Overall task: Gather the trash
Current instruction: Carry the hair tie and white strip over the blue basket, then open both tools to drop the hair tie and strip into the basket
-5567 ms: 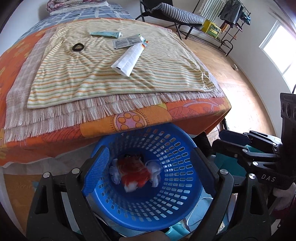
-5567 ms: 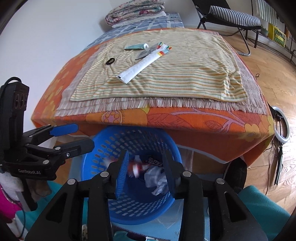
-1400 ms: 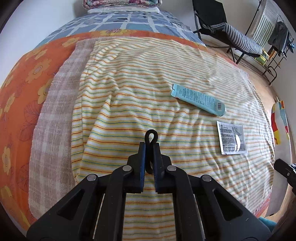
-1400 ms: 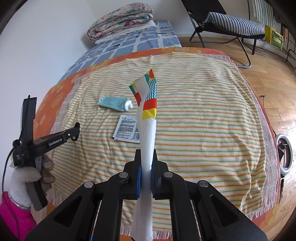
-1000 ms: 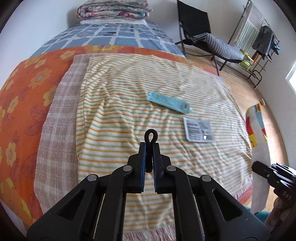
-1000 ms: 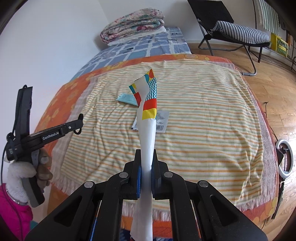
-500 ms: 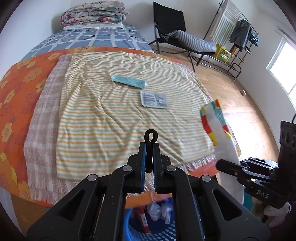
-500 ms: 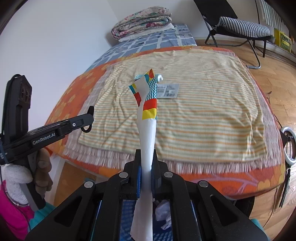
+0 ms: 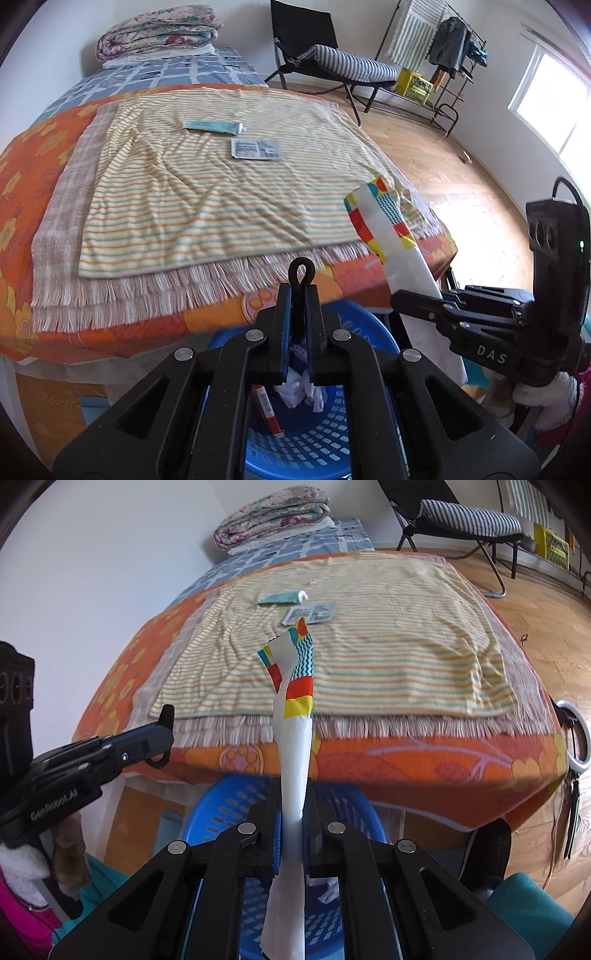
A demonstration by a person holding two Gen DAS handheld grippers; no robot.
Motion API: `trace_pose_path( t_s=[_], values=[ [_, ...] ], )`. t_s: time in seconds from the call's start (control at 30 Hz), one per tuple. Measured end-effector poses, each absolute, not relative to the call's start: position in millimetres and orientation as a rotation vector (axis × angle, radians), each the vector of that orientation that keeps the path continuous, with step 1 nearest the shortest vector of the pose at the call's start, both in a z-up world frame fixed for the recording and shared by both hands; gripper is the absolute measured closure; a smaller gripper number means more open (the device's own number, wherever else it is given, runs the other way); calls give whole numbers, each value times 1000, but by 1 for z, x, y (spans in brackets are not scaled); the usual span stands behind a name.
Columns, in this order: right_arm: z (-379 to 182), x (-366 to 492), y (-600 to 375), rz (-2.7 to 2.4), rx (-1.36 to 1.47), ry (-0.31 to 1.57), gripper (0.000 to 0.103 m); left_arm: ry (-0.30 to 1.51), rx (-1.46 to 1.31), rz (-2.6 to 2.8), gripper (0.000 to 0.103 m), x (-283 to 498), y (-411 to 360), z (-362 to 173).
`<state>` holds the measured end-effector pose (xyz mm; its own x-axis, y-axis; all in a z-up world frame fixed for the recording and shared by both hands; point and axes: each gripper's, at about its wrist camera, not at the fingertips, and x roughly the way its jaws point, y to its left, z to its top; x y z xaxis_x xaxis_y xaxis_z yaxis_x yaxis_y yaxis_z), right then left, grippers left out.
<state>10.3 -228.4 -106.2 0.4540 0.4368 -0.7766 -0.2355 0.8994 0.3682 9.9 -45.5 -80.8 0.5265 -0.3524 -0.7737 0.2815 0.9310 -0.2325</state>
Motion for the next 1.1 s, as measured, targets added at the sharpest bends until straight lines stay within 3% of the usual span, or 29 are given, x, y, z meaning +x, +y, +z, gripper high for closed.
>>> trace_pose_path(
  t_s=[0.9,0.97,1.03,1.1],
  values=[
    [-127,-7,-210,439,167,1055,96,1032,-49,-380,98,-11,-59,-115],
    [-128,-6,-211,435,173,1065,95,1038,-49,-374,91,-10,-58,-116],
    [-130,-6,-212,432,181,1075,94,1034,-48,-370,70,-10,-58,-116],
    [-132,-6,-212,427,184,1082,92,1026,-46,-367,69,-11,-57,-115]
  ],
)
